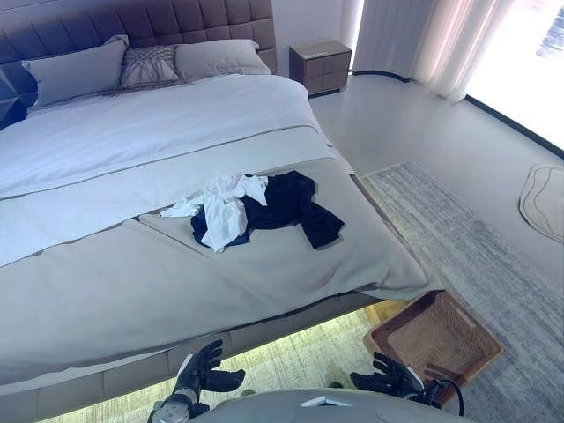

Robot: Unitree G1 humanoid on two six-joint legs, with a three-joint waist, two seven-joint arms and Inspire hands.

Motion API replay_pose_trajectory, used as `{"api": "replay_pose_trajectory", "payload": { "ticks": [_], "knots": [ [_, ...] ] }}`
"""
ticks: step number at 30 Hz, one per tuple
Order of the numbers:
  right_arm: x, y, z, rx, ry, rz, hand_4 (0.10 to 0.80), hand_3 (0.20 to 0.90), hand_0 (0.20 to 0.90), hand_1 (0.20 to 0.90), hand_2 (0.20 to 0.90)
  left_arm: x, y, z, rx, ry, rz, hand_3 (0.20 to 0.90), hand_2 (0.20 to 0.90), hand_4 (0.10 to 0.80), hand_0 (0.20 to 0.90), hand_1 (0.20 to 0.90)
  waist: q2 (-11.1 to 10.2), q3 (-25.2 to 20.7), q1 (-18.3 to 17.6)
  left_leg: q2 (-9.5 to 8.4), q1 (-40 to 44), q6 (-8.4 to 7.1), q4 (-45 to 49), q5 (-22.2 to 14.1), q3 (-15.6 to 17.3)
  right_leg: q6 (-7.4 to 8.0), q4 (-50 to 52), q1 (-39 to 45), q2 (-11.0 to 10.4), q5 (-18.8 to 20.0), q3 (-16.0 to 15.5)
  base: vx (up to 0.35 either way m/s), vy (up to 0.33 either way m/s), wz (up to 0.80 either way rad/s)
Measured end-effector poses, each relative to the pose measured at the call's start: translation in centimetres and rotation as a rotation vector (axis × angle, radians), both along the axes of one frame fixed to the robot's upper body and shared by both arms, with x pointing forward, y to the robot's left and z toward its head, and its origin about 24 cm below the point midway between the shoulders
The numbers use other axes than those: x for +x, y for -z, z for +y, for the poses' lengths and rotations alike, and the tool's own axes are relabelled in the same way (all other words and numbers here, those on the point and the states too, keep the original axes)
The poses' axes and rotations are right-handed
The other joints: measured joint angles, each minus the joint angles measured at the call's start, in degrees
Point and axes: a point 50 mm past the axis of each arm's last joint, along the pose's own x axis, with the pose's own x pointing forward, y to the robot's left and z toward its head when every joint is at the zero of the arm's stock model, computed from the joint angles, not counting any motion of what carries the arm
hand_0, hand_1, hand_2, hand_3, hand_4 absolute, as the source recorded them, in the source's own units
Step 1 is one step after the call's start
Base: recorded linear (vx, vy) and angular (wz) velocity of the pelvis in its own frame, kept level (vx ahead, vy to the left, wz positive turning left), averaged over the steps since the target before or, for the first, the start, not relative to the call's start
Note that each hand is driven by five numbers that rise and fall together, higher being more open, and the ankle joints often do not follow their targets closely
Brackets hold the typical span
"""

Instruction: Pick up the clothes from the bed and place them into the basket

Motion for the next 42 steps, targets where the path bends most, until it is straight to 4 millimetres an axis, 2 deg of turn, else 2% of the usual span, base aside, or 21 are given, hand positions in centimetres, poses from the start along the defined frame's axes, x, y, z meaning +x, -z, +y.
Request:
{"api": "replay_pose_trajectory", "payload": {
  "ticks": [15,17,18,19,20,22,23,26,28,30,31,32,33,34,35,36,38,41,42],
  "knots": [
    [0.3,-0.1,-0.1,0.006,-0.006,-0.008,0.8,0.9,0.9,0.9,0.9,0.2,0.0,0.0,0.001,-0.001,-0.005,0.9,0.9,0.8,0.9,0.9,0.62,0.94,-0.18,0.61,-0.02,-0.09,0.31,-0.08,0.17,-0.12,0.27,-0.15,0.69,-0.08,0.37,0.002,-0.07,-0.01],
    [1.1,-0.2,0.0,0.014,-0.033,-0.021,0.8,0.9,0.9,0.9,0.9,1.0,-0.2,0.1,-0.007,-0.031,-0.026,0.9,0.9,0.8,0.9,0.9,0.5,2.29,0.01,1.59,-1.78,-1.14,4.27,-1.25,0.19,-0.71,1.85,-1.0,1.13,-0.67,0.57,-0.062,-0.111,-0.06],
    [1.8,-0.3,0.0,0.015,-0.044,-0.032,0.8,0.9,0.9,0.9,0.9,1.5,-0.3,0.2,-0.015,-0.058,-0.041,0.9,0.9,0.8,0.9,0.9,0.54,3.31,0.42,2.37,-3.41,-2.55,7.41,-1.61,-0.04,-1.32,3.69,-1.97,1.53,-1.54,0.34,-0.036,-0.095,-0.06],
    [2.6,-0.5,0.1,0.02,-0.059,-0.045,0.8,0.9,0.9,0.9,0.9,2.5,-0.6,0.6,-0.018,-0.084,-0.069,0.9,0.9,0.8,0.9,0.9,-0.42,4.89,0.53,2.14,-5.56,-3.49,11.79,-1.79,-0.74,-2.07,5.71,-3.22,1.02,-2.74,0.99,0.012,-0.036,-0.06],
    [3.4,-0.6,0.2,0.025,-0.069,-0.061,0.8,0.9,0.9,0.9,0.9,3.2,-0.9,0.8,-0.024,-0.115,-0.092,0.9,0.9,0.8,0.9,0.9,-1.24,6.24,1.15,2.12,-7.88,-5.29,16.14,-0.57,-2.29,-2.27,6.82,-3.69,0.71,-2.98,1.13,0.035,0.002,-0.04],
    [3.9,-0.7,0.2,0.02,-0.08,-0.068,0.8,0.9,0.9,0.9,0.9,4.9,-1.4,0.9,-0.039,-0.135,-0.141,0.9,0.9,0.8,0.9,0.9,-3.06,7.32,1.82,1.28,-12.21,-6.43,21.47,1.51,-3.24,-2.91,6.81,-4.05,-1.12,-3.41,1.04,0.053,0.059,0.05],
    [3.9,-0.8,-0.1,0.011,-0.084,-0.067,0.8,0.9,0.9,0.9,0.9,5.3,-1.6,0.8,-0.049,-0.132,-0.156,0.9,0.9,0.8,0.9,0.9,-3.79,7.73,2.04,0.61,-12.58,-5.65,21.52,1.03,-2.59,-2.91,6.29,-3.92,-1.69,-3.41,0.78,0.118,0.166,0.17],
    [3.8,-1.1,-1.4,-0.027,-0.086,-0.059,0.8,0.9,0.9,0.9,0.9,6.5,-2.0,0.1,-0.077,-0.11,-0.204,0.9,0.9,0.8,0.9,0.9,-2.94,8.09,1.89,-1.23,-12.13,-1.93,16.02,-1.24,1.37,-3.27,6.52,-4.14,-2.23,-3.65,-1.08,0.188,0.24,0.31],
    [4.3,-1.3,-1.4,-0.029,-0.087,-0.073,0.8,0.9,0.9,0.9,0.9,6.7,-2.1,0.0,-0.072,-0.103,-0.211,0.9,0.9,0.8,0.9,0.9,-2.58,7.98,1.97,-2.5,-9.98,0.71,13.15,-2.78,0.85,-3.25,6.81,-4.49,-2.18,-3.64,-1.29,0.208,0.242,0.02],
    [4.8,-1.5,-1.6,-0.012,-0.063,-0.096,0.8,0.9,0.9,0.9,0.9,6.6,-2.1,-0.2,-0.077,-0.103,-0.214,0.9,0.9,0.8,0.9,0.9,-0.88,7.66,1.69,-2.49,-6.85,2.46,8.31,-3.28,0.07,-2.76,8.7,-5.11,-1.28,-3.94,-1.25,0.231,0.199,-0.07],
    [4.9,-1.4,-1.4,-0.006,-0.06,-0.1,0.8,0.9,0.9,0.9,0.9,6.7,-2.2,-0.1,-0.075,-0.102,-0.218,0.9,0.9,0.8,0.9,0.9,-1.18,7.83,1.7,-2.89,-6.24,2.53,7.5,-3.31,0.04,-2.57,9.16,-5.15,-1.59,-4.09,-1.03,0.161,0.116,0.04],
    [4.8,-1.3,-1.0,0.013,-0.058,-0.107,0.8,0.9,0.9,0.9,0.9,6.8,-2.4,0.1,-0.071,-0.098,-0.232,0.9,0.9,0.8,0.9,0.9,-1.62,7.78,1.83,-3.56,-5.09,3.26,5.54,-2.84,0.19,-2.38,10.36,-5.32,-2.19,-4.19,-0.84,0.166,0.096,0.01],
    [4.9,-1.2,-0.4,0.035,-0.056,-0.114,0.8,0.9,0.9,0.9,0.9,6.9,-2.6,0.5,-0.061,-0.093,-0.246,0.9,0.9,0.8,0.9,0.9,-2.17,7.72,1.95,-4.21,-4.51,4.18,4.38,-2.23,0.39,-1.26,14.34,-6.87,-3.11,-4.53,-0.78,0.156,0.062,0.02],
    [5.1,-1.3,-0.1,0.052,-0.054,-0.131,0.8,0.9,0.9,0.9,0.9,6.9,-2.8,0.8,-0.05,-0.085,-0.256,0.9,0.9,0.8,0.9,0.9,-2.1,7.85,1.93,-4.55,-3.72,4.57,3.37,-2.06,0.23,-0.93,20.53,-9.73,-3.58,-4.55,-0.09,0.139,-0.003,0.05],
    [5.5,-1.5,0.1,0.065,-0.056,-0.156,0.8,0.9,0.9,0.9,0.9,6.9,-2.9,1.1,-0.039,-0.072,-0.262,0.9,0.9,0.8,0.9,0.9,-1.48,8.13,1.71,-4.41,-2.89,5.62,2.53,-1.21,-0.15,-0.27,26.68,-12.91,-3.99,-5.3,0.22,0.161,-0.158,0.27],
    [5.7,-1.6,0.4,0.078,-0.056,-0.18,0.8,0.9,0.9,0.9,0.9,6.9,-3.0,1.5,-0.028,-0.067,-0.263,0.9,0.9,0.8,0.9,0.9,-1.06,8.18,1.25,-4.35,-2.48,6.2,1.95,-0.82,-1.46,1.15,29.25,-14.46,-4.08,-6.34,1.13,0.151,-0.204,0.44],
    [6.2,-2.0,0.7,0.082,-0.07,-0.23,0.8,0.9,0.9,0.9,0.9,7.3,-3.3,2.1,-0.008,-0.045,-0.275,0.9,0.9,0.8,0.9,0.9,-0.87,8.3,0.79,-4.48,-2.97,4.5,1.81,-0.99,-3.54,1.48,25.83,-14.96,-3.74,-6.56,2.54,0.037,-0.225,0.58],
    [10.0,-4.0,1.3,0.054,-0.139,-0.389,0.8,0.9,0.9,0.9,0.9,9.6,-4.9,2.5,0.013,0.011,-0.358,0.9,0.9,0.8,0.9,0.9,-1.73,9.05,0.59,-5.7,-6.33,5.34,2.13,0.16,-6.75,1.45,13.96,-16.63,-4.41,-6.19,4.85,-0.13,-0.304,0.64],
    [11.7,-4.8,1.4,0.006,-0.184,-0.426,0.8,0.9,0.9,0.9,0.9,10.6,-5.5,2.4,0.011,0.032,-0.391,0.9,0.9,0.8,0.9,0.9,-1.87,9.45,1.09,-6.25,-7.82,4.58,2.82,0.81,-8.79,1.43,12.48,-17.28,-4.54,-6.17,5.57,-0.117,-0.401,0.93]
  ]
}}
